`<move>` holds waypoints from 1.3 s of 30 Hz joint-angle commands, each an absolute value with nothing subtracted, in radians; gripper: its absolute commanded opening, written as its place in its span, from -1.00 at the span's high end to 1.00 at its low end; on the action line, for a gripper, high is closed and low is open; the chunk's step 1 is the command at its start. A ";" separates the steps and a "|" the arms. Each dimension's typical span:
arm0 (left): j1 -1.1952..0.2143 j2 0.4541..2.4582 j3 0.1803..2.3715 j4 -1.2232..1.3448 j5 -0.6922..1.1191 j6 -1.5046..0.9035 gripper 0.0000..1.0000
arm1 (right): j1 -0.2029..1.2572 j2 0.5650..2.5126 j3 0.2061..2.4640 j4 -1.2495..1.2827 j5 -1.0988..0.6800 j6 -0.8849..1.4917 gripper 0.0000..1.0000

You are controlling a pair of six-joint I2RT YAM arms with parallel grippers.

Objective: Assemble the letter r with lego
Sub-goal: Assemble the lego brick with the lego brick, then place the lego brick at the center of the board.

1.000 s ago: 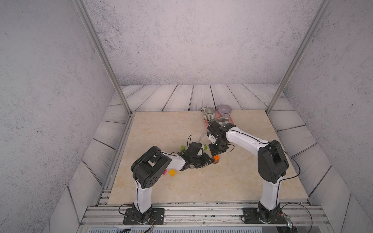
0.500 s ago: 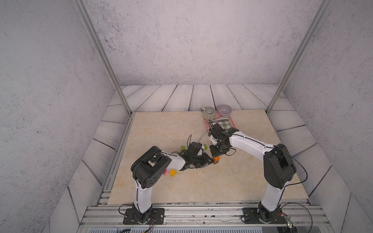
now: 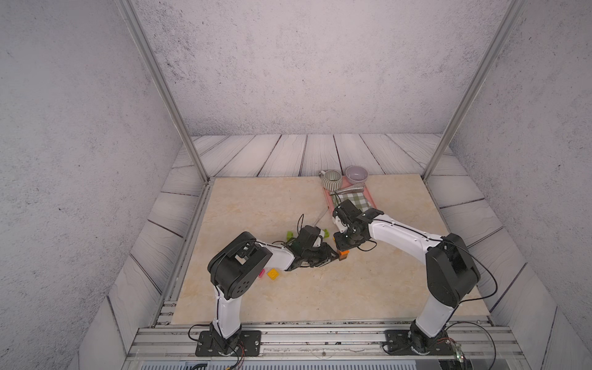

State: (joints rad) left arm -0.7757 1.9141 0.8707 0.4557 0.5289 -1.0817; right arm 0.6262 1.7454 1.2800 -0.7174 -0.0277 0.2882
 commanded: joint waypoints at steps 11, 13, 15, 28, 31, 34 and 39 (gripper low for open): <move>-0.782 1.927 0.887 0.459 0.537 -1.076 0.40 | 0.630 1.809 1.267 -0.746 -0.001 0.272 1.00; -0.782 1.928 0.887 0.463 0.537 -1.078 0.40 | 0.629 1.812 1.254 -0.738 -0.009 0.272 1.00; -0.783 1.927 0.885 0.463 0.537 -1.077 0.40 | 0.631 1.812 1.240 -0.731 -0.012 0.276 1.00; -0.784 1.923 0.880 0.465 0.536 -1.079 0.40 | 0.663 1.792 1.092 -0.646 0.032 0.317 1.00; -0.782 1.902 0.868 0.471 0.536 -1.078 0.40 | 0.667 1.787 1.063 -0.628 0.027 0.335 1.00; -0.781 1.812 0.816 0.475 0.498 -1.062 0.39 | 0.665 1.739 1.069 -0.623 -0.005 0.342 1.00; -0.777 1.534 0.762 0.198 0.376 -0.924 0.24 | 0.646 1.618 1.146 -0.656 -0.135 0.319 1.00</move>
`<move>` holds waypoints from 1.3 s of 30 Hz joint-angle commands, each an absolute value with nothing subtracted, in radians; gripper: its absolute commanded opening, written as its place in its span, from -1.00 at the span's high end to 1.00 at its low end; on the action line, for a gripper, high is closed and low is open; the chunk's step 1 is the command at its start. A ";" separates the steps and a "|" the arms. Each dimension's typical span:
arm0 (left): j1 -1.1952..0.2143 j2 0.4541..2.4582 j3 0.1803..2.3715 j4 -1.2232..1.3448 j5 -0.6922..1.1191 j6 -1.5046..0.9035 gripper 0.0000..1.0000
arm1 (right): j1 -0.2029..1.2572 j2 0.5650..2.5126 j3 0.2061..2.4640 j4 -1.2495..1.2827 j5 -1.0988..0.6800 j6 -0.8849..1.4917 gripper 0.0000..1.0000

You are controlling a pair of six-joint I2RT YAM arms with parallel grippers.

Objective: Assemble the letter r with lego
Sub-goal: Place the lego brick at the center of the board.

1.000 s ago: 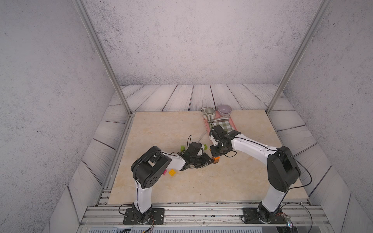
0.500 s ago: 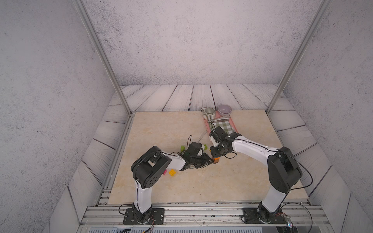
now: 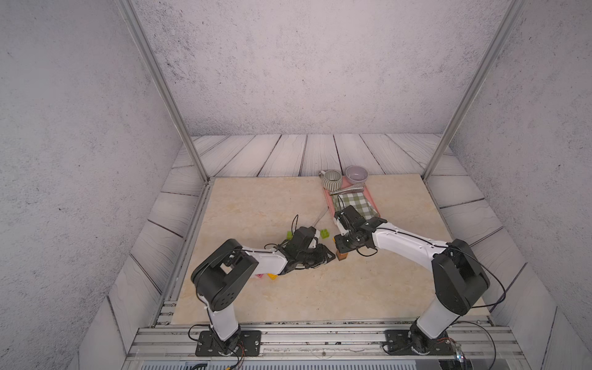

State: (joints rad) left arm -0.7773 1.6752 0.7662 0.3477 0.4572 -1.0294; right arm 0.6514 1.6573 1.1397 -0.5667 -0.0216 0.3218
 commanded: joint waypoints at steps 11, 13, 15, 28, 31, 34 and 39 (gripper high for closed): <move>-0.754 1.280 0.803 -0.228 0.261 -0.720 0.06 | 0.409 1.646 1.084 -0.497 -0.703 0.324 0.95; -0.753 1.290 0.809 -0.234 0.280 -0.716 0.04 | 0.366 1.671 1.083 -0.479 -0.764 0.336 0.91; -0.753 1.308 0.818 -0.230 0.301 -0.715 0.04 | 0.324 1.697 1.087 -0.476 -0.801 0.341 0.87; -0.752 1.413 0.908 -0.251 0.394 -0.689 0.04 | 0.250 1.764 1.180 -0.676 -0.696 0.210 0.90; -0.752 1.398 0.923 -0.298 0.364 -0.663 0.04 | 0.257 1.700 1.200 -0.755 -0.538 0.269 1.00; -0.739 1.386 0.926 -0.343 0.297 -0.659 0.04 | 0.313 1.625 1.235 -0.885 -0.240 0.342 1.00; -0.693 1.371 0.913 -0.312 0.326 -0.663 0.04 | 0.498 1.624 1.333 -1.112 0.213 0.480 1.00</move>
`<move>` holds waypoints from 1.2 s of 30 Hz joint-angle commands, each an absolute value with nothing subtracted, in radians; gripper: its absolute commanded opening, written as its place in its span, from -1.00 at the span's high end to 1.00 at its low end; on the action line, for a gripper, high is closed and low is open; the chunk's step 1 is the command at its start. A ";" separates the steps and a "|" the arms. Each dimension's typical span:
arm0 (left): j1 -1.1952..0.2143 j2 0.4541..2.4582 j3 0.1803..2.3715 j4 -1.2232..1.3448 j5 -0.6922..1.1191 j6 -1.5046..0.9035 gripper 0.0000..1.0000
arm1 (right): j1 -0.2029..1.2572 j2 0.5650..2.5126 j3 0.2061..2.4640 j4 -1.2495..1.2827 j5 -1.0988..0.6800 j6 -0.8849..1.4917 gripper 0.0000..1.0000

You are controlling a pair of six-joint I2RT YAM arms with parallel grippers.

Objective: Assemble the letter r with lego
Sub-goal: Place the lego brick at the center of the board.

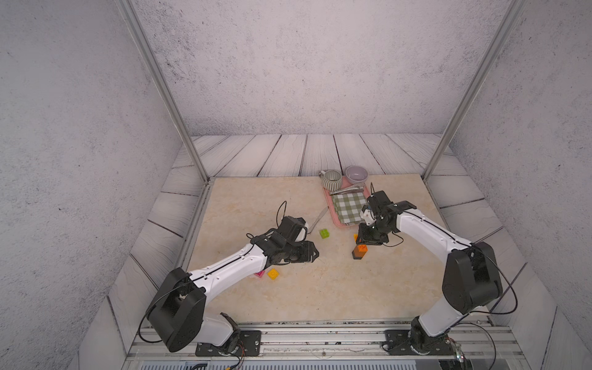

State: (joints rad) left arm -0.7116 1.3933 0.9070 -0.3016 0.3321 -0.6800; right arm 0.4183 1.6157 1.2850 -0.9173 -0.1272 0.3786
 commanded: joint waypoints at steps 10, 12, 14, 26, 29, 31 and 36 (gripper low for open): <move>-0.646 1.237 0.828 -0.336 0.332 -0.659 0.04 | 0.638 1.846 1.526 -1.302 0.567 0.640 0.84; -0.629 1.191 0.787 -0.328 0.325 -0.667 0.04 | 0.648 1.884 1.551 -1.321 0.582 0.646 0.78; -0.614 1.147 0.754 -0.322 0.325 -0.673 0.03 | 0.652 1.919 1.562 -1.327 0.587 0.653 0.74; -0.597 1.132 0.742 -0.340 0.348 -0.663 0.03 | 0.686 2.049 1.589 -1.330 0.590 0.657 0.54; -0.597 1.132 0.741 -0.340 0.350 -0.663 0.03 | 0.689 2.058 1.588 -1.311 0.567 0.653 0.42; -0.597 1.133 0.737 -0.341 0.350 -0.663 0.03 | 0.692 2.066 1.591 -1.301 0.553 0.648 0.36; -0.597 1.136 0.733 -0.347 0.343 -0.665 0.03 | 0.702 2.092 1.610 -1.299 0.539 0.644 0.27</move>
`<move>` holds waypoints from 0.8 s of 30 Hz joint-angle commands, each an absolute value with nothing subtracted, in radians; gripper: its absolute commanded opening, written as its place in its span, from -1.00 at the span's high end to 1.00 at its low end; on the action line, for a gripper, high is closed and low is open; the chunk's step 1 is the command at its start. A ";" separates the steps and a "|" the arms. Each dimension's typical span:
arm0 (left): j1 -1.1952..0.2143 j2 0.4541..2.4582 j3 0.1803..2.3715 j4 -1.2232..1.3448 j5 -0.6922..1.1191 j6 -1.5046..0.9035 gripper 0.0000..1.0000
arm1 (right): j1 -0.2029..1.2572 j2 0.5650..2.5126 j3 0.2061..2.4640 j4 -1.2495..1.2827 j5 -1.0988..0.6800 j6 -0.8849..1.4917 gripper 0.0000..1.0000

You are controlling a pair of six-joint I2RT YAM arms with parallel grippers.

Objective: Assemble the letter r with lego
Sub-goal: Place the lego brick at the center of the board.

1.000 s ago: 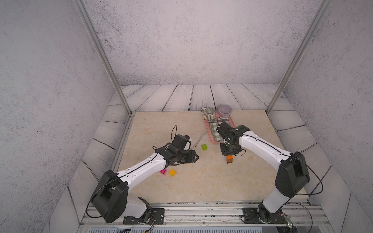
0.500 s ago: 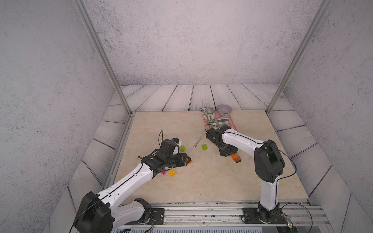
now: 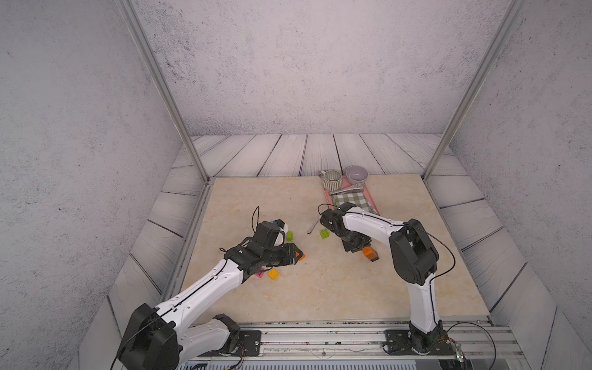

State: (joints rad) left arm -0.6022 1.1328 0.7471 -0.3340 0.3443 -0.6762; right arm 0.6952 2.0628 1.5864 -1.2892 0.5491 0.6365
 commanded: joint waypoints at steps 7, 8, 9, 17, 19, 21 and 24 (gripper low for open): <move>-0.589 1.128 0.735 -0.368 0.334 -0.657 0.03 | 0.713 2.097 1.624 -1.283 0.500 0.637 0.08; -0.584 1.126 0.735 -0.371 0.334 -0.654 0.03 | 0.714 2.094 1.625 -1.281 0.494 0.637 0.04; -0.580 1.125 0.735 -0.376 0.334 -0.651 0.03 | 0.716 2.089 1.626 -1.278 0.490 0.637 0.04; -0.566 1.120 0.757 -0.405 0.355 -0.592 0.02 | 0.691 1.886 1.506 -1.104 0.336 0.581 -0.04; -0.582 1.131 0.785 -0.429 0.358 -0.561 0.00 | 0.626 1.769 1.364 -0.960 0.208 0.571 0.04; -0.637 1.149 0.813 -0.450 0.320 -0.531 -0.01 | 0.523 1.679 1.241 -0.838 0.073 0.588 0.20; -0.736 1.191 0.826 -0.431 0.291 -0.522 -0.01 | 0.377 1.631 1.142 -0.763 -0.043 0.593 0.38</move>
State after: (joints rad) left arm -0.6758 1.1599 0.7979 -0.4202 0.3153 -0.5709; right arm 0.4767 1.6428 1.2125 -0.9020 0.1272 0.5915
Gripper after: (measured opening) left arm 0.503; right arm 0.318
